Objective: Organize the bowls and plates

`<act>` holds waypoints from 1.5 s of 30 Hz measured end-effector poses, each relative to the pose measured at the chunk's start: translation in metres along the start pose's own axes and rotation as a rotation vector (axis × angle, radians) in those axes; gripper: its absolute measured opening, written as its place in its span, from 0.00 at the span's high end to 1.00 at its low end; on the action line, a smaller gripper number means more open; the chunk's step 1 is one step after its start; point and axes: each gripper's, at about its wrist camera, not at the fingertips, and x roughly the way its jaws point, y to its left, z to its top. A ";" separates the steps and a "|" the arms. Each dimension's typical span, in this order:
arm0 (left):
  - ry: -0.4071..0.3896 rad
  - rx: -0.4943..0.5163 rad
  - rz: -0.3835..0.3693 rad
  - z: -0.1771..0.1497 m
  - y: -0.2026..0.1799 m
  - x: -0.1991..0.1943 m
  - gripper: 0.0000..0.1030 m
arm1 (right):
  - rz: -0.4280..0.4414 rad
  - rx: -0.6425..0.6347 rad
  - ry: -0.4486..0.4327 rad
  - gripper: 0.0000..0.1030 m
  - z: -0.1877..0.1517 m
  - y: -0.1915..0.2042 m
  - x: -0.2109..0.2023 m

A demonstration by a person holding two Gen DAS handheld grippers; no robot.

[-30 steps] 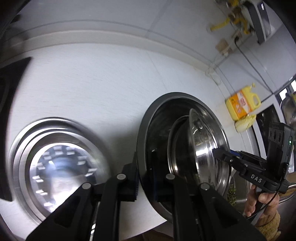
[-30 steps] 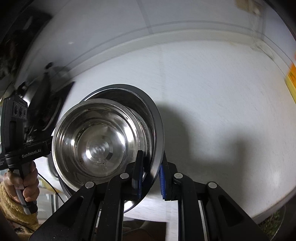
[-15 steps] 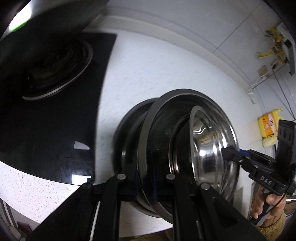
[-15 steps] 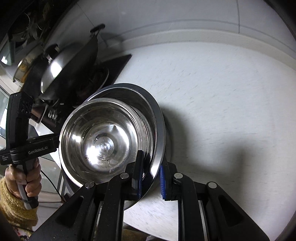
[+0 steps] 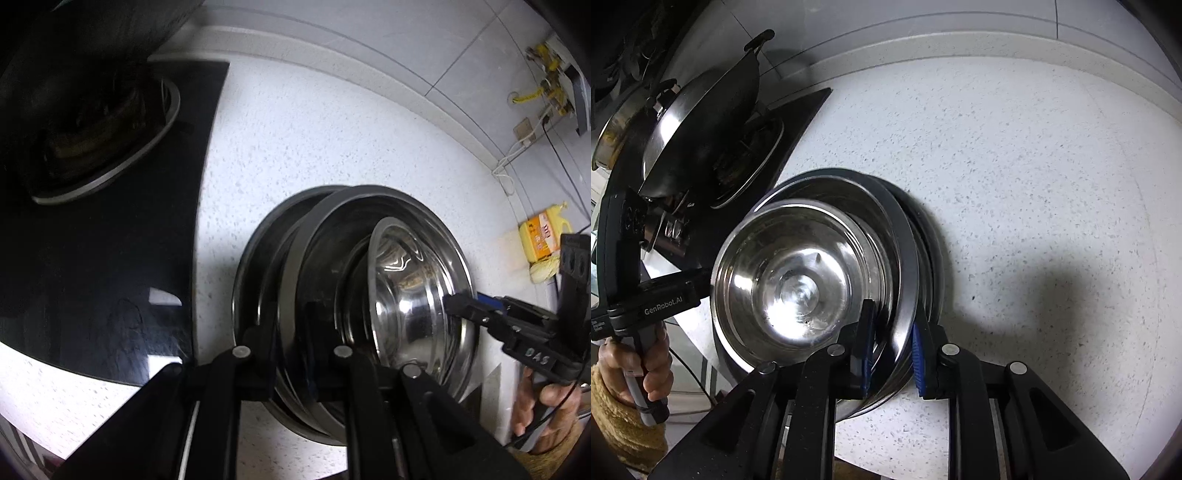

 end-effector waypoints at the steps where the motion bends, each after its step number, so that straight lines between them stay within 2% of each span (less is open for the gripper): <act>1: -0.013 0.009 0.015 0.000 -0.003 -0.005 0.75 | 0.001 -0.001 -0.010 0.79 -0.001 0.001 -0.002; 5: -0.064 0.019 0.035 0.000 -0.001 -0.017 0.72 | -0.041 -0.016 -0.046 0.68 -0.001 0.009 -0.010; 12: -0.168 0.065 0.067 -0.004 -0.006 -0.047 0.71 | -0.090 -0.014 -0.108 0.62 -0.006 0.015 -0.027; 16: -0.222 0.108 0.085 -0.011 -0.015 -0.068 0.71 | -0.146 -0.010 -0.193 0.53 -0.012 0.022 -0.047; 23: -0.311 0.160 0.102 -0.035 -0.038 -0.102 0.71 | -0.249 -0.045 -0.303 0.36 -0.030 0.041 -0.082; 27: -0.356 0.166 0.138 -0.053 -0.051 -0.118 0.71 | -0.286 -0.084 -0.350 0.26 -0.041 0.051 -0.097; 30: -0.368 0.159 0.149 -0.069 -0.063 -0.127 0.71 | -0.287 -0.089 -0.374 0.21 -0.056 0.048 -0.109; 32: -0.369 0.153 0.150 -0.080 -0.069 -0.131 0.71 | -0.292 -0.088 -0.391 0.13 -0.069 0.045 -0.117; 36: -0.355 0.148 0.158 -0.104 -0.087 -0.138 0.71 | -0.294 -0.083 -0.419 0.07 -0.093 0.036 -0.133; 37: -0.353 0.146 0.154 -0.113 -0.090 -0.140 0.71 | -0.284 -0.073 -0.422 0.02 -0.099 0.031 -0.137; 42: -0.356 0.185 0.169 -0.140 -0.114 -0.153 0.71 | -0.234 -0.030 -0.424 0.01 -0.123 0.018 -0.151; 45: -0.345 0.225 0.142 -0.149 -0.126 -0.159 0.71 | -0.216 0.001 -0.423 0.01 -0.134 0.014 -0.157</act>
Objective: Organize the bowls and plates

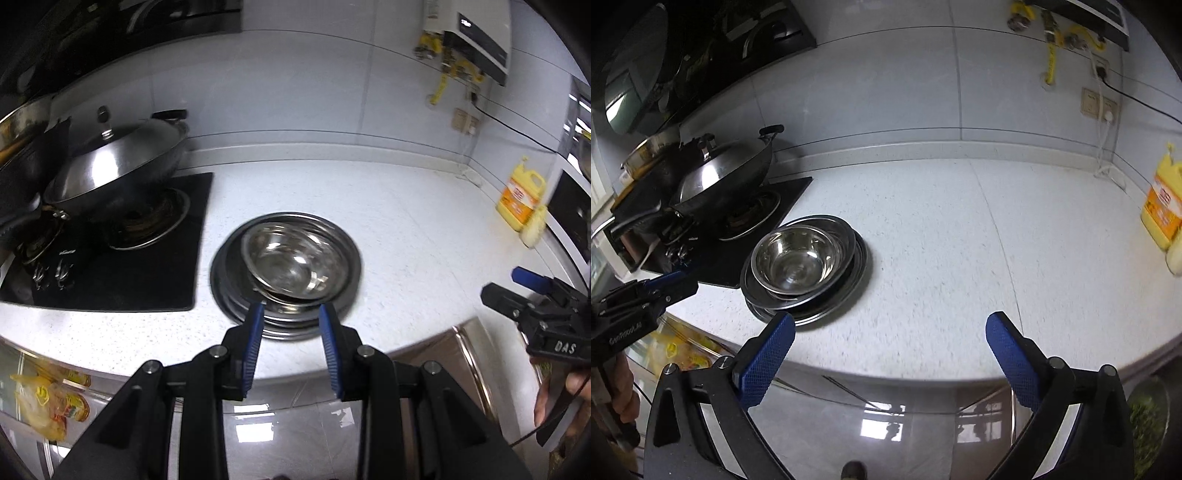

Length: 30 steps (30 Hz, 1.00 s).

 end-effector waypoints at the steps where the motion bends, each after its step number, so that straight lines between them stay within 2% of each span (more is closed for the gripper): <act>1: -0.003 0.012 -0.007 0.001 -0.003 -0.002 0.71 | -0.001 0.011 -0.002 0.01 -0.002 -0.002 -0.004; 7: -0.041 0.082 -0.023 0.000 -0.013 -0.013 0.71 | -0.069 0.066 -0.037 0.01 -0.008 -0.009 -0.027; 16: -0.047 0.113 -0.036 -0.010 -0.006 -0.022 0.71 | -0.180 0.127 -0.067 0.01 -0.014 -0.005 -0.045; 30: -0.055 0.115 -0.076 -0.018 -0.018 -0.035 0.71 | -0.205 0.196 -0.084 0.01 -0.027 -0.013 -0.070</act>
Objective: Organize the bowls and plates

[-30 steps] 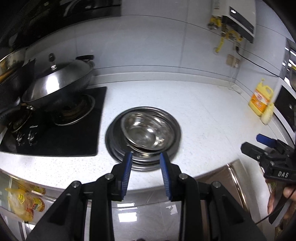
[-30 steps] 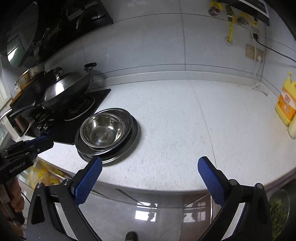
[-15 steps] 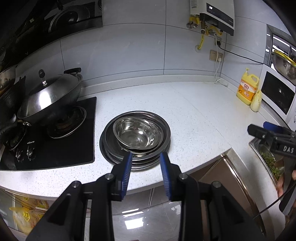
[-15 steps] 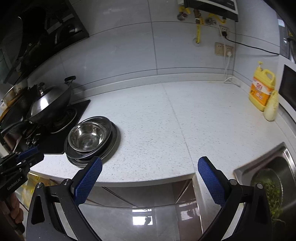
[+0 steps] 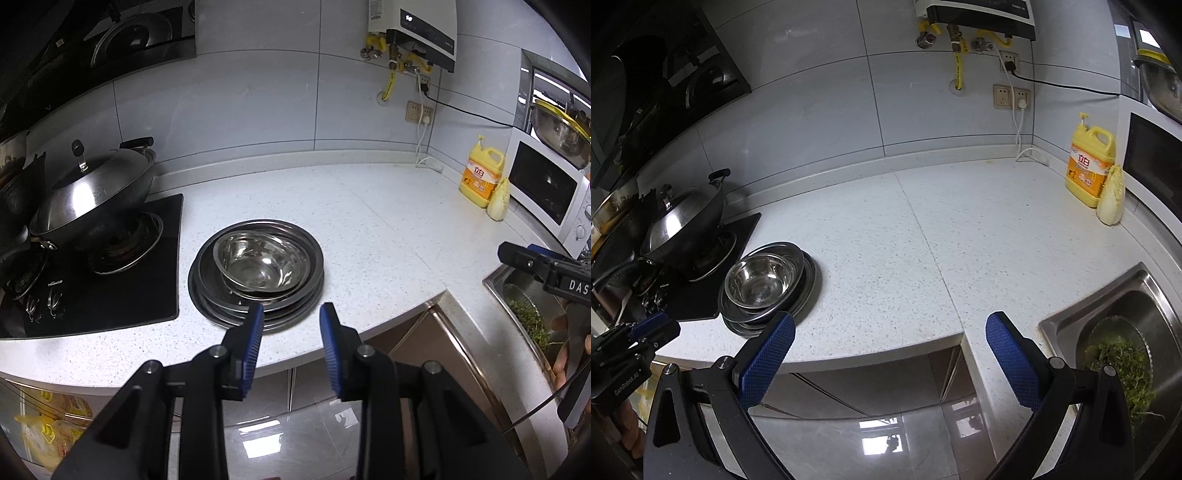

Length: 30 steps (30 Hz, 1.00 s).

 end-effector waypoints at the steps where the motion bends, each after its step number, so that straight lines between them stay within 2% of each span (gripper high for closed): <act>1: -0.002 0.000 -0.002 -0.001 -0.002 -0.002 0.71 | -0.002 0.001 0.003 0.01 -0.001 -0.002 -0.002; 7: -0.002 0.006 -0.016 -0.004 -0.013 -0.005 0.71 | -0.014 0.001 0.007 0.01 -0.003 -0.008 -0.008; 25: 0.004 0.003 0.016 -0.009 -0.023 -0.004 0.71 | -0.018 -0.034 0.016 0.01 -0.007 -0.010 -0.009; 30: 0.031 0.006 -0.002 -0.012 -0.029 0.003 0.71 | -0.024 -0.039 0.027 0.01 -0.008 -0.010 -0.006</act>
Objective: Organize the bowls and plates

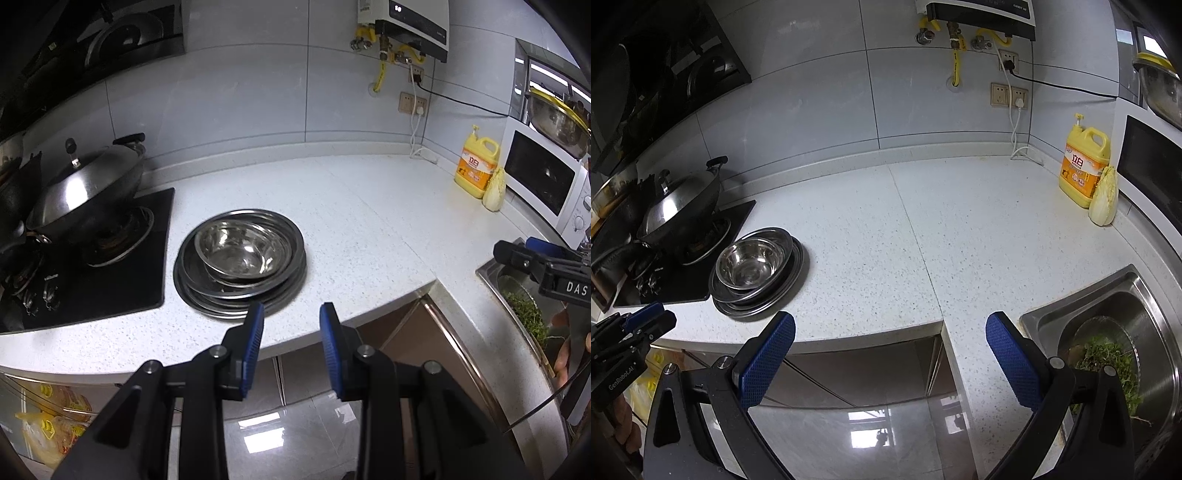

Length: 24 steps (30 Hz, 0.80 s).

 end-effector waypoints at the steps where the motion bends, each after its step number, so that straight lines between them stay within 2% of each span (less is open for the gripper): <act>1: 0.004 0.000 -0.001 -0.001 0.001 0.001 0.71 | -0.003 -0.004 0.004 0.01 0.000 0.001 0.001; 6: 0.032 -0.018 0.007 -0.007 0.005 0.005 0.71 | -0.006 -0.021 0.018 0.01 0.000 0.004 0.007; 12: 0.030 -0.013 0.032 -0.009 0.005 0.005 0.71 | 0.013 -0.030 0.029 0.01 0.002 0.010 0.017; 13: 0.033 -0.010 0.032 -0.008 0.004 0.007 0.69 | 0.015 -0.033 0.030 0.01 0.002 0.011 0.018; 15: 0.041 -0.010 0.025 -0.008 0.003 0.009 0.45 | 0.017 -0.037 0.032 0.01 0.003 0.012 0.020; 16: 0.041 -0.010 0.026 -0.008 0.001 0.009 0.42 | 0.019 -0.039 0.034 0.01 0.003 0.011 0.021; 24: 0.044 0.012 0.028 -0.008 -0.006 0.012 0.39 | 0.024 -0.037 0.039 0.01 0.006 0.005 0.027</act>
